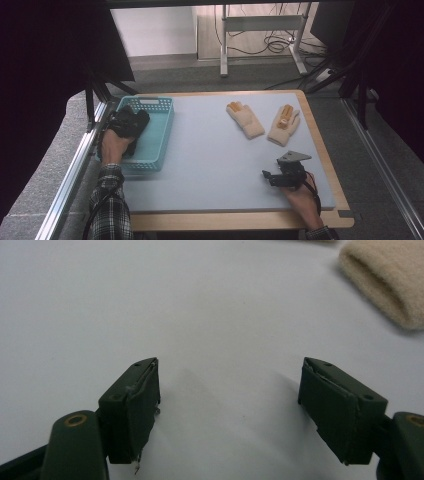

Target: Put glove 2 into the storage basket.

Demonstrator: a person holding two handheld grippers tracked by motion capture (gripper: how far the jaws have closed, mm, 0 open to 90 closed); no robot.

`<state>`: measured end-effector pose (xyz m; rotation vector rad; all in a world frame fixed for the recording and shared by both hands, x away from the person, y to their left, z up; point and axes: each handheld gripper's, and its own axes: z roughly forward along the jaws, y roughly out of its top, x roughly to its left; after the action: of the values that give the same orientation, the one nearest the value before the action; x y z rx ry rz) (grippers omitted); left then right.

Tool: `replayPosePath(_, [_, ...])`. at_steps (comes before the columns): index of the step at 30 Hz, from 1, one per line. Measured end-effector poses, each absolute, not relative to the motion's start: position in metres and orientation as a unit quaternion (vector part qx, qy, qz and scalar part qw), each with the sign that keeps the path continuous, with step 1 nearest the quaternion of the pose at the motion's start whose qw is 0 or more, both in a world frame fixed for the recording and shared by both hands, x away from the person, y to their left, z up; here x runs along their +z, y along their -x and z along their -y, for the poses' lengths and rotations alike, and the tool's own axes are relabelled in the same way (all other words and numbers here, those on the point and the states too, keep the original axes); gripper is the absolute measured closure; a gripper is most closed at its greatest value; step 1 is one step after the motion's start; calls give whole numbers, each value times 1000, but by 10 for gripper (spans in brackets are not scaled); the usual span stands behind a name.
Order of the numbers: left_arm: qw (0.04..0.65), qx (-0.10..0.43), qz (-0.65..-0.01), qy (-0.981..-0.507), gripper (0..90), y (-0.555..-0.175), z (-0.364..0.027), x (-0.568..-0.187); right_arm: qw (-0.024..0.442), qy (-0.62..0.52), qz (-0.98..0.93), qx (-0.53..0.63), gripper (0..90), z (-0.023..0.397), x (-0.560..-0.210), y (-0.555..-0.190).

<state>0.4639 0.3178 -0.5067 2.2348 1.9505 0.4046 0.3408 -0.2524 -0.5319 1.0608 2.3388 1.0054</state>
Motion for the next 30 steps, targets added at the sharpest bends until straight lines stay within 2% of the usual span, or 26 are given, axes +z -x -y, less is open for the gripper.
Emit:
replayPosePath(3, [69,130,-645,-750,104,-463,-316,-506,191,-378,-832,358,240,252,-532,-341])
replayPosePath(7, [115,123,-643,-747,45,-457,-320,-495,191,-377,-833,358,240,252,-532,-341])
replayPosePath(15, [204,118,-625,-744,30,-443,-318,-485,191,-377,-833,358,240,252,-532,-341])
replayPosePath(25, [263,143,-593,-748,20,-433,-300,-469,191,-378,-833,358,239,252,-532,-341])
replayPosePath(30, [263,155,-572,-762,16,-426,-286,-463,191,-378,-833,358,239,252,-532,-341])
